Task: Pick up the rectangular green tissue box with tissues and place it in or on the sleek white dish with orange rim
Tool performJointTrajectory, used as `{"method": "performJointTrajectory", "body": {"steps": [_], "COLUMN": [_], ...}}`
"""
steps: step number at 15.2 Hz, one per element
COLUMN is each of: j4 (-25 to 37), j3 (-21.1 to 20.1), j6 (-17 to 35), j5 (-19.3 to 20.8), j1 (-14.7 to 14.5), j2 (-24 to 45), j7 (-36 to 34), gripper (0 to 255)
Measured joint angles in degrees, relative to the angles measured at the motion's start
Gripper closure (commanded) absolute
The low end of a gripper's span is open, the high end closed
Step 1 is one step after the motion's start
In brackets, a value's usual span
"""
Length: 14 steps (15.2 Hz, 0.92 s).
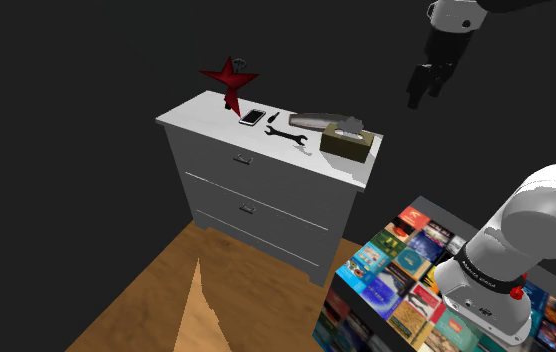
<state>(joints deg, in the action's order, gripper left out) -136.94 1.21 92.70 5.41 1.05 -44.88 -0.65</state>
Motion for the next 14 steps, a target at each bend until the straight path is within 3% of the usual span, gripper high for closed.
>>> {"method": "performJointTrajectory", "body": {"steps": [3, 14], "j4": [0.40, 8.64], "j3": [-0.39, -3.78], "j6": [1.32, 11.74], "j5": [1.15, 13.40], "j1": [0.07, 1.72], "j2": [2.52, 28.75], "j7": [0.19, -0.76], "gripper": [0, 0]}}
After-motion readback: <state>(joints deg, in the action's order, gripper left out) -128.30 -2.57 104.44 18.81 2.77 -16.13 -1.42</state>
